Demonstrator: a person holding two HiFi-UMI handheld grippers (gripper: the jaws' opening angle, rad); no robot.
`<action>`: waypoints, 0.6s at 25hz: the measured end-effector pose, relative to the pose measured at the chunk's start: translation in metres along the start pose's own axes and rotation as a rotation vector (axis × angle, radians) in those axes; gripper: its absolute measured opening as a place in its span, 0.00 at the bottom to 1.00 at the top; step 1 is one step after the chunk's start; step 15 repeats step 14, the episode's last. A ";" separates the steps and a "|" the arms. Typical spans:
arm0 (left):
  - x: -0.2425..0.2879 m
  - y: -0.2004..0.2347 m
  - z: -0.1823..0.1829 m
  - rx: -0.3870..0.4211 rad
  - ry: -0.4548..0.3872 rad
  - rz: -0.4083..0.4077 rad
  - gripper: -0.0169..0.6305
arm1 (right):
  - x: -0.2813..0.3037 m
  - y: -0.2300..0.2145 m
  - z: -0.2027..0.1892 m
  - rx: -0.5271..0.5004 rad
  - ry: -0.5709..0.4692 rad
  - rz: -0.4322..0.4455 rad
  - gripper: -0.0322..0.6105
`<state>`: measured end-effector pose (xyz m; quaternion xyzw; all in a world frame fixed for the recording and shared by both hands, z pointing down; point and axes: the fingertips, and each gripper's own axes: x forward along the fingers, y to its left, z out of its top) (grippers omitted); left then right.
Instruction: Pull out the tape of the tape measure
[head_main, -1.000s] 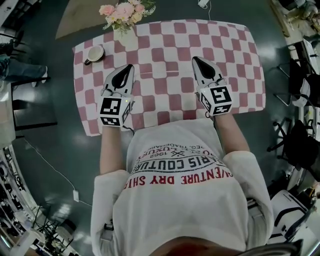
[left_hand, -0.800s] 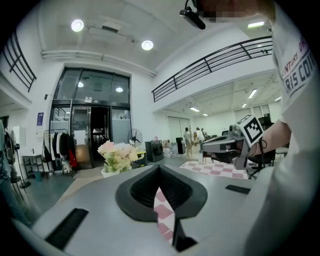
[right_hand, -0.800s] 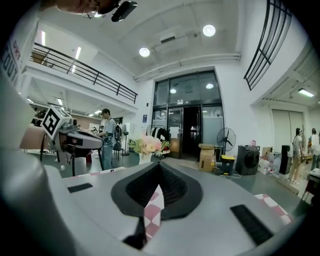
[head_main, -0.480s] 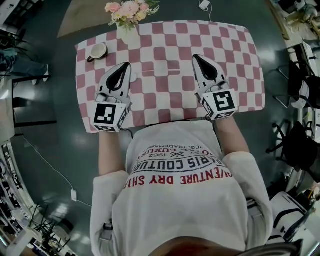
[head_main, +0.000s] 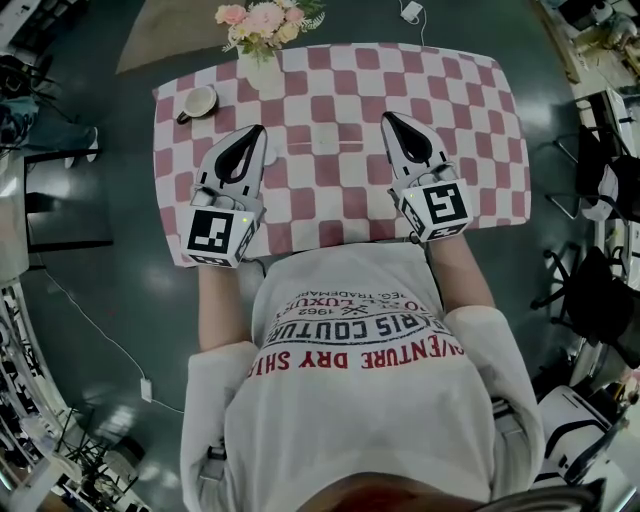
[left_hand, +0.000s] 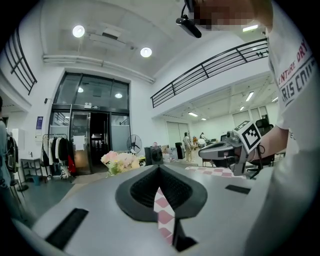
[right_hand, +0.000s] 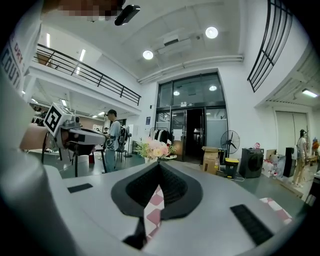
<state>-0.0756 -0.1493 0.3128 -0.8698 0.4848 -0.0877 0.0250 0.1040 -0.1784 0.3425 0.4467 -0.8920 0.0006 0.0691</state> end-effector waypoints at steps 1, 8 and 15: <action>0.001 0.001 0.000 0.002 0.001 0.001 0.05 | 0.001 -0.001 0.000 0.002 -0.002 -0.003 0.09; 0.004 0.011 -0.004 0.012 0.007 0.050 0.05 | 0.006 -0.003 -0.001 -0.003 0.002 -0.018 0.09; 0.007 0.012 -0.004 -0.020 -0.003 0.047 0.05 | 0.007 -0.004 -0.002 0.002 0.002 -0.022 0.09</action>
